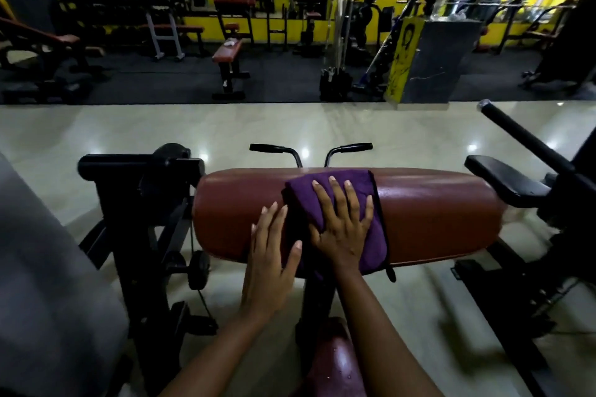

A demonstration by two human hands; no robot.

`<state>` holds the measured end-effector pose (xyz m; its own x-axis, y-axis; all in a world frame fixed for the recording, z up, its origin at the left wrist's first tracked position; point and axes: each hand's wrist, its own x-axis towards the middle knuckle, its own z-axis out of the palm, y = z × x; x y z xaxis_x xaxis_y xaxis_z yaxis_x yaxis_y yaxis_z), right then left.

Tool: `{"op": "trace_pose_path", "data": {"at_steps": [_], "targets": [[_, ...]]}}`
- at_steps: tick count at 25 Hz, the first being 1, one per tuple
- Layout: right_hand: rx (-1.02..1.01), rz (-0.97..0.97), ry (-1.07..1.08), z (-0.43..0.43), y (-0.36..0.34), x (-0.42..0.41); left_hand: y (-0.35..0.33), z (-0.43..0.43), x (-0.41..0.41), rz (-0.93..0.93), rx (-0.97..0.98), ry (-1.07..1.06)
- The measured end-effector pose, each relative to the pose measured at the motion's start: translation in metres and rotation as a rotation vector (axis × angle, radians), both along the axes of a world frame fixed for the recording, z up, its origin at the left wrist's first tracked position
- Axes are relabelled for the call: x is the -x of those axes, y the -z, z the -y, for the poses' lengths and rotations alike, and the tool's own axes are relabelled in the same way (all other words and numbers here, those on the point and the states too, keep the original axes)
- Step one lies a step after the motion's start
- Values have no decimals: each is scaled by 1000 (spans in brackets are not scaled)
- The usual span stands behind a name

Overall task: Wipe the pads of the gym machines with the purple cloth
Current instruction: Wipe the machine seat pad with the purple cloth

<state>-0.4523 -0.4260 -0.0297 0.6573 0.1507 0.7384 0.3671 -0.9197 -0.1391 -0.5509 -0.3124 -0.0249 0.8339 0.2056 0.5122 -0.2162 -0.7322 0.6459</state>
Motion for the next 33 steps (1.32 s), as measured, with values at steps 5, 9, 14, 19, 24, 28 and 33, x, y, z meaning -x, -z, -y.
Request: {"op": "trace_pose_path", "data": {"at_steps": [5, 9, 14, 19, 24, 28, 33], "targets": [[-67, 37, 96, 104, -8, -29, -22, 19, -77, 137, -623, 39], [-233, 21, 229, 80, -8, -25, -15, 15, -105, 104, -866, -48], [-43, 31, 30, 58, -3, -20, -17, 16, -100, 159, -860, -40], [-40, 88, 27, 129, -15, -47, -34, 64, -107, 197, -788, 94], [-87, -28, 115, 196, -35, -71, -39, 118, -136, 301, -935, 270], [-242, -215, -25, 245, -42, -89, -17, 130, -140, 394, -1171, 368], [-999, -340, -19, 252, -11, -67, -13, 135, -142, 394, -1246, 304]]}}
